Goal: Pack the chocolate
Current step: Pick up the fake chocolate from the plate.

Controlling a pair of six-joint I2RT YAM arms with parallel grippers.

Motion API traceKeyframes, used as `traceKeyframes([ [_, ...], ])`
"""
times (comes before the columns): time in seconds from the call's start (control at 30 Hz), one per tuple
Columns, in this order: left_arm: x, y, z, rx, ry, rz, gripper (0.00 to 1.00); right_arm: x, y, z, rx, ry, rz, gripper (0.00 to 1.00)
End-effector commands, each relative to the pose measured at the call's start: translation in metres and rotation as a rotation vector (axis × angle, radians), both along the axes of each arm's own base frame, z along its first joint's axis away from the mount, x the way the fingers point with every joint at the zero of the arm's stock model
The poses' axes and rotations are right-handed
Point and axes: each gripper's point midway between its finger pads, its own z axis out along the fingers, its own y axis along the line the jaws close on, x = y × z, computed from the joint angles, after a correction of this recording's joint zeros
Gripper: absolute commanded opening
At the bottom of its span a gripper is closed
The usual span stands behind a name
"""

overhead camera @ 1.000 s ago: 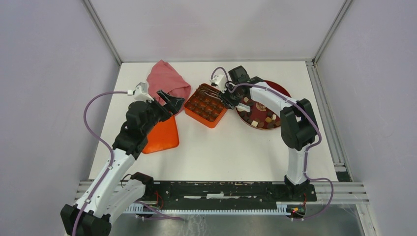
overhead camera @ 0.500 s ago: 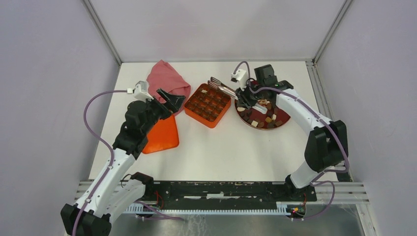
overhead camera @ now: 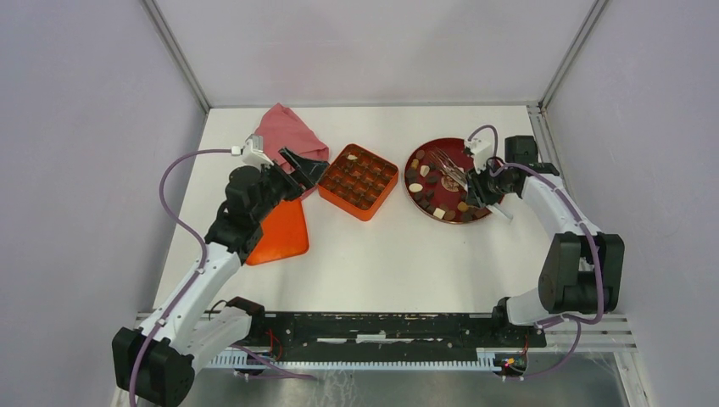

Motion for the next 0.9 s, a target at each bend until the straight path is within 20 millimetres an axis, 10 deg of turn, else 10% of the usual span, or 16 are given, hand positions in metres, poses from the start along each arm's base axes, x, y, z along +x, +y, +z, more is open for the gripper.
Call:
traceKeyframes([
  [0.0, 0.002, -0.010, 0.017, -0.054, -0.047, -0.037, 0.98, -0.012, -0.022, -0.002, -0.044, 0.000, -0.008, 0.39],
  [0.87, -0.010, -0.006, 0.013, -0.070, -0.045, -0.016, 0.98, -0.027, -0.051, -0.051, -0.140, 0.176, 0.062, 0.40],
])
